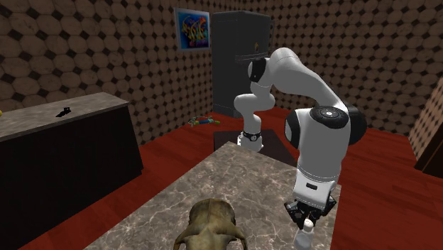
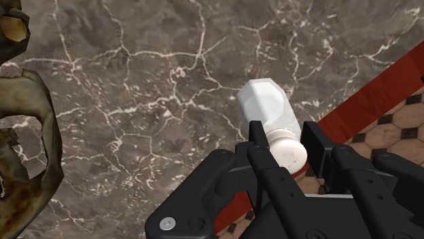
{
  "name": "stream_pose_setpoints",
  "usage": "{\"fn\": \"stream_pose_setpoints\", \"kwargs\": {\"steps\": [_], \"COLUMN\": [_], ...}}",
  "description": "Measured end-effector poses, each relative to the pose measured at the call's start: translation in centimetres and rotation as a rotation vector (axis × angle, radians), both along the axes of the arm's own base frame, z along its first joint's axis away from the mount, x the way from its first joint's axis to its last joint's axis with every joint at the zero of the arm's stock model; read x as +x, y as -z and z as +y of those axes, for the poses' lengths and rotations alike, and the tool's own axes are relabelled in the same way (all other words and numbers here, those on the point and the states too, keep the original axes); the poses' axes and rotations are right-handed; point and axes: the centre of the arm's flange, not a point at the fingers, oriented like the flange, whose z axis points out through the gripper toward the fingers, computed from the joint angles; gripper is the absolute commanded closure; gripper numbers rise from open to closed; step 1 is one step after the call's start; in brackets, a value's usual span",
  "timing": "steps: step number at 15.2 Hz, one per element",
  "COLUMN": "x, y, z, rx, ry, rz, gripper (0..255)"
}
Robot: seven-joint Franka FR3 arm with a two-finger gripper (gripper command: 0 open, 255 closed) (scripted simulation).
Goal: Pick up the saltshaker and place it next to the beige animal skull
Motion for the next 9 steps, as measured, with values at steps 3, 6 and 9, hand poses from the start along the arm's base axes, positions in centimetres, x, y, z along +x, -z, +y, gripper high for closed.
{"fn": "stream_pose_setpoints", "kwargs": {"steps": [3, 6, 9], "x": [-0.02, -0.02, -0.02], "y": [0.26, 0.28, 0.28], "z": [-0.01, -0.01, -0.01], "rx": [0.0, 0.0, 0.0], "ry": [0.0, 0.0, 0.0], "rz": [0.0, 0.0, 0.0], "gripper": [255, 255, 0]}}
